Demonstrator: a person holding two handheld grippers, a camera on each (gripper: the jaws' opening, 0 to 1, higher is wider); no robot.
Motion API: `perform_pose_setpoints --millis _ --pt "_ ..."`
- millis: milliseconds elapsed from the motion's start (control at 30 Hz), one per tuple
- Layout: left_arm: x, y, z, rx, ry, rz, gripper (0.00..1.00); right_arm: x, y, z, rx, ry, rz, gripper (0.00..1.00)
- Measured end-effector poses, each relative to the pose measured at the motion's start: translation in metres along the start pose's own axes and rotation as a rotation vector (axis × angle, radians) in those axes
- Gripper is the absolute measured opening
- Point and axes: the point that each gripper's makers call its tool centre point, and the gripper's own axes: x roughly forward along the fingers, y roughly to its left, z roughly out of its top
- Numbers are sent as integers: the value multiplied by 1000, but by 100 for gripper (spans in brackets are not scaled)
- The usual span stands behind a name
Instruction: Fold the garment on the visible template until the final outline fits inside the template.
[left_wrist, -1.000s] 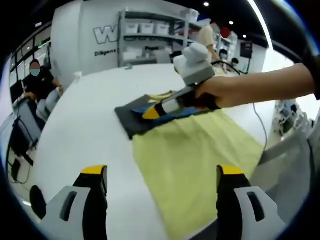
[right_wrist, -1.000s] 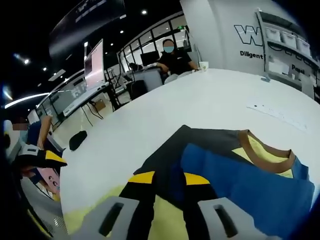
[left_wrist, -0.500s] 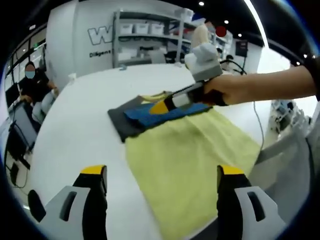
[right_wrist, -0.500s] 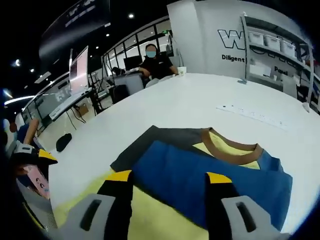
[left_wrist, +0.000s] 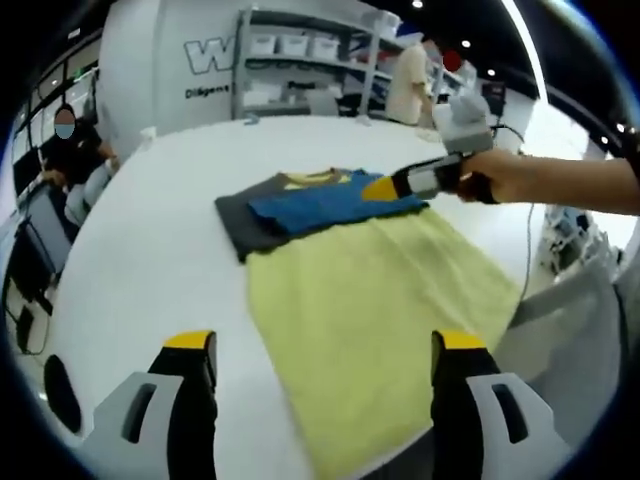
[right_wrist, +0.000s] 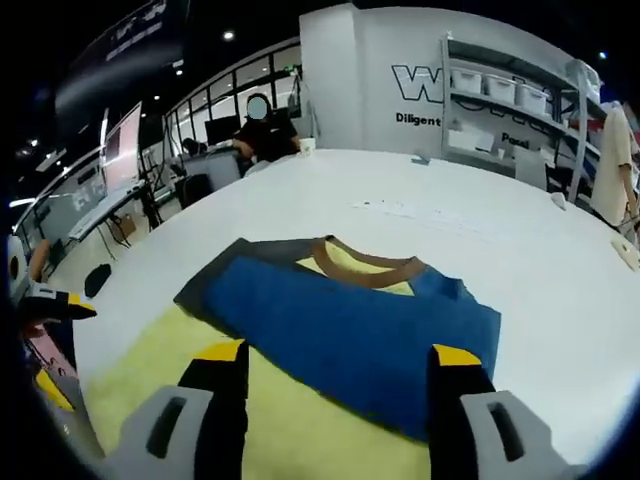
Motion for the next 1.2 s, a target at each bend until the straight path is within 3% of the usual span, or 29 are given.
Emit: perform_pose_setpoints --millis 133,167,433,633,800,933,1200 --pt "0 0 -6 -22 23 7 80 -18 -16 -22 24 20 -26 66" --pt "0 3 -11 -26 33 10 80 -30 -23 -34 34 31 -35 65" --pt "-7 2 -28 -38 88 26 71 -79 -37 -85 12 102 -49 62" --pt "-7 6 -46 -54 139 24 70 -102 -47 -107 4 130 -76 59" --pt "-9 6 -59 -68 179 12 63 -120 -42 -118 54 127 -80 56" --pt "-14 -1 -64 -65 210 -3 57 -142 -28 -144 32 185 -40 54" --pt "-16 -2 -77 -88 273 -19 42 -170 -14 -168 80 228 25 46"
